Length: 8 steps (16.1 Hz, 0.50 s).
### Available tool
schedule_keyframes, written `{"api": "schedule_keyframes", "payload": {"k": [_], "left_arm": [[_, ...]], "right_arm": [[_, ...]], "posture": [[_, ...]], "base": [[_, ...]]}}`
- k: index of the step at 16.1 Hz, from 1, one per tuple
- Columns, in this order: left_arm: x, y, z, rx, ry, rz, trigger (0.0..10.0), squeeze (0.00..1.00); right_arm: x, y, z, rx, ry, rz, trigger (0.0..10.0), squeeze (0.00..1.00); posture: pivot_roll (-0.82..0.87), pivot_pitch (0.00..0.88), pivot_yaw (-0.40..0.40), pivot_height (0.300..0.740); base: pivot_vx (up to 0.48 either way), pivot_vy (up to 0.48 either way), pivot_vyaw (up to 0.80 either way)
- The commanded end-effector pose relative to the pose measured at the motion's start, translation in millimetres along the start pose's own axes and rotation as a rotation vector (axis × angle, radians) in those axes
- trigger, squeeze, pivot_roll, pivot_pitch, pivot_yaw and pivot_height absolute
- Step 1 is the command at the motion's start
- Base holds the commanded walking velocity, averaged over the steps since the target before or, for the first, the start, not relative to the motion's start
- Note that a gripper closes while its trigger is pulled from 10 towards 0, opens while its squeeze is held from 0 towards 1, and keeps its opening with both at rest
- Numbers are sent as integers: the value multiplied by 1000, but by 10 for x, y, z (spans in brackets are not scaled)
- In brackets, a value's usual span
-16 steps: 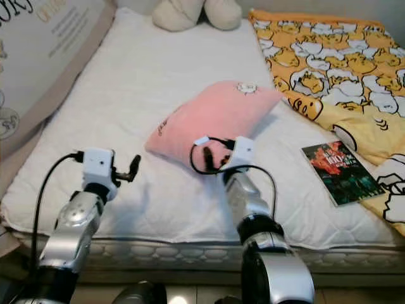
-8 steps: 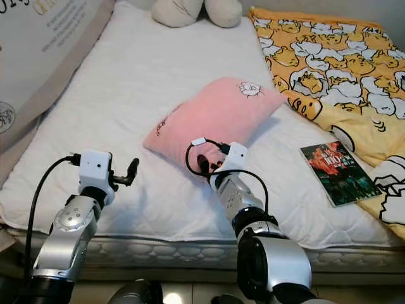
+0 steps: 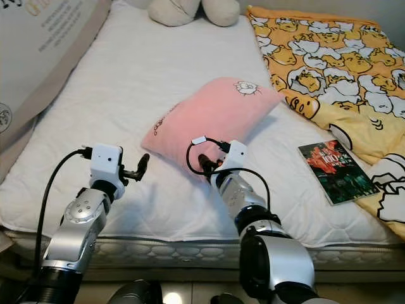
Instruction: Clean up the room
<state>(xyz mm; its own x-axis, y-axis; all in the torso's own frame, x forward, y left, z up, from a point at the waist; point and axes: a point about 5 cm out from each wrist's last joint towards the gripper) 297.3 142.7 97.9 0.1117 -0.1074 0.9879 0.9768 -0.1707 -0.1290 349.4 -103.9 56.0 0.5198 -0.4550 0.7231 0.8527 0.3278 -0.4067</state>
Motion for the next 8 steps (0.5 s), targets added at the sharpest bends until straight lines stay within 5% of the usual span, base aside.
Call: {"api": "schedule_keyframes", "payload": {"k": [1,3,5,8], "left_arm": [[-8,33,-53,-19,-11,14,10000,514],[-2,44,-85,-37,-24,11,10000,478],[-50,14,-99,-66,-34,8,10000,129],[-114,-88,-29,-73,2,-18,10000,0]], "right_arm": [[-56,-29,-58,14,-21,40,0,0],[8,-71,-135,31,-87,25,0,0],[136,-192,-294,24,-210,-43,0,0],[179,-438,-389,54,-355,-119,0,0]], "posture": [[102,64,-20,727],[94,61,-20,727],[78,55,-20,727],[53,47,-13,727]], "base": [[0,0,0],[0,0,0],[0,0,0],[0,0,0]]}}
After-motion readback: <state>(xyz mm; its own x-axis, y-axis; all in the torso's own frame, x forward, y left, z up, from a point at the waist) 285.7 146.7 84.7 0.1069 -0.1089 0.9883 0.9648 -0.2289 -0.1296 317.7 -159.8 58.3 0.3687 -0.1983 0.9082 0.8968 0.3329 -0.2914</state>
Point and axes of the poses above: a point about 5 cm out from each wrist's last joint towards the gripper, its own y axis pointing out of the wrist towards the gripper, its own x axis along the axis of the wrist's last joint, z = x × y
